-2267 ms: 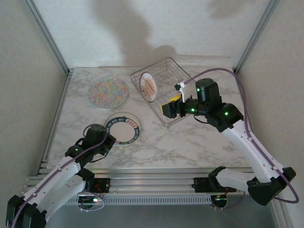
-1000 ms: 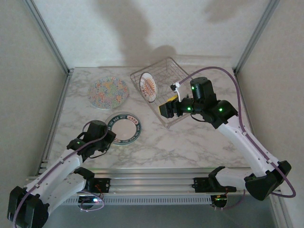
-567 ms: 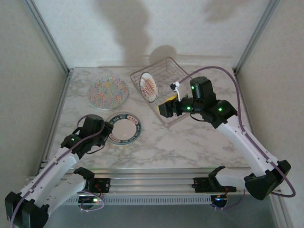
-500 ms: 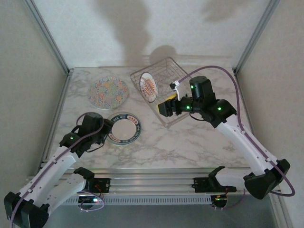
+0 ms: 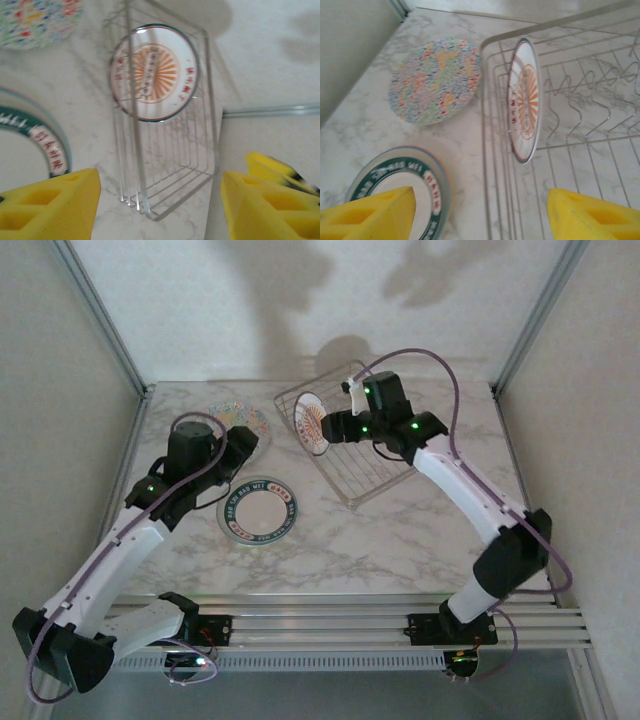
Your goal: Unload the plates from the dish rack
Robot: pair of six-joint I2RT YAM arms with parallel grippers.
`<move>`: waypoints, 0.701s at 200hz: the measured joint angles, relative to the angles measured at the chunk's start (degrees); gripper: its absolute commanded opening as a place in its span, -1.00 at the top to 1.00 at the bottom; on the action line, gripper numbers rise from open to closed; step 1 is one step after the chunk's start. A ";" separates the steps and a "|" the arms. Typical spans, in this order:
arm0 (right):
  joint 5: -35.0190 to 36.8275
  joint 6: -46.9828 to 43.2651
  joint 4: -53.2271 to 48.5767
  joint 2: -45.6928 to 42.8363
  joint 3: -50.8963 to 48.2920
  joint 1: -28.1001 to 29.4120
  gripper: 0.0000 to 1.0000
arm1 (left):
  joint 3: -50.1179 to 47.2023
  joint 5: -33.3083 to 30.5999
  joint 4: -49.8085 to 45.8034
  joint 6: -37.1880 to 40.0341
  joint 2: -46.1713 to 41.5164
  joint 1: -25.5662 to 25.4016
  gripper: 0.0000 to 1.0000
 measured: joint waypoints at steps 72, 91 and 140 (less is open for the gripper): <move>0.57 -1.36 3.50 17.40 8.22 -2.01 -0.36 | 8.00 2.34 2.49 9.66 2.34 -0.37 -0.29; 0.70 -1.68 3.50 20.55 10.64 -2.01 -0.33 | 8.28 2.78 2.40 10.75 3.13 -0.37 -0.29; 2.60 -3.08 2.23 26.80 16.90 -2.08 -0.28 | 7.58 4.96 3.76 10.23 3.23 -0.37 -0.29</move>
